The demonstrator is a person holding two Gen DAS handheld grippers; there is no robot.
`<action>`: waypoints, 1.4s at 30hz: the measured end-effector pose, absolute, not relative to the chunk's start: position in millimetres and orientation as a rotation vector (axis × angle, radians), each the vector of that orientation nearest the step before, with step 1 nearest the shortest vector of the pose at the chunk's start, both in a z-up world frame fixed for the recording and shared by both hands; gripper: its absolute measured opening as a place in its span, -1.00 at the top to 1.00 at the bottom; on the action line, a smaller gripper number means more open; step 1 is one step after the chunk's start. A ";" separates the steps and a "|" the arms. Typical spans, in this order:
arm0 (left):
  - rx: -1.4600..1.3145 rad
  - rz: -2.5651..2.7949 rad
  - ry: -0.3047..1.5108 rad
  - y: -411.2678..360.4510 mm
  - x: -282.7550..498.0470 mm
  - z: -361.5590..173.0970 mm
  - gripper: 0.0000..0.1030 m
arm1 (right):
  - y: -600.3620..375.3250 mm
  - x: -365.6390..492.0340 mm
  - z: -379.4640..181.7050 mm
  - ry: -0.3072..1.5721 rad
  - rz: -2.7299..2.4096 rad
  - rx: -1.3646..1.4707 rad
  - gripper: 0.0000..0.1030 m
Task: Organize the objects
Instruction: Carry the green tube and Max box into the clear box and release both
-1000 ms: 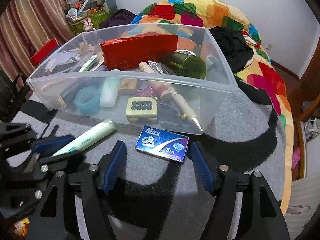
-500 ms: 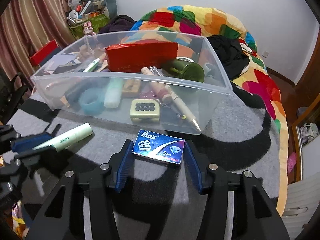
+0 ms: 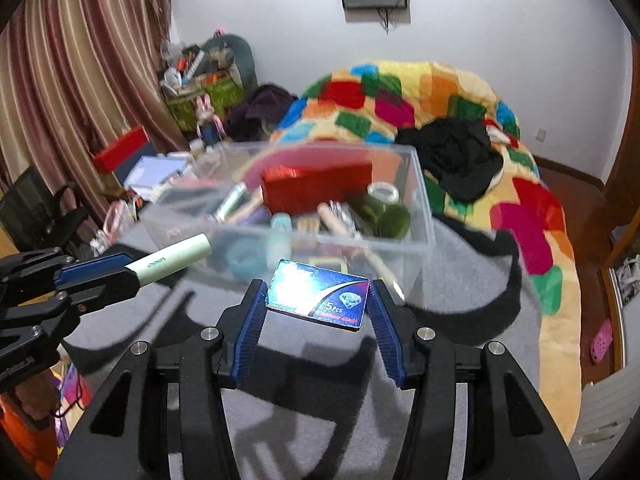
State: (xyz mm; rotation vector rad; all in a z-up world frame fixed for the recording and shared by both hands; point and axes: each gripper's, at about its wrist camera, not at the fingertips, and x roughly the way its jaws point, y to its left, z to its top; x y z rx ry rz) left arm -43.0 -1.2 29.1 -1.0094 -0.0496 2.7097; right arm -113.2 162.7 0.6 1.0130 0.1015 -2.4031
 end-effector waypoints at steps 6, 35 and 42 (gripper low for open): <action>-0.969 2.770 -0.106 -16.8 -57.6 42.3 0.72 | 154.3 -122.3 22.8 0.060 -2.432 0.938 0.07; -1.136 2.816 -0.255 -47.8 -134.7 4.2 0.70 | 101.5 -177.8 -11.5 0.148 -2.341 1.081 -0.03; -1.070 2.852 -0.194 -39.6 -115.6 11.7 0.35 | 114.5 -153.0 5.3 0.161 -2.365 0.988 -0.18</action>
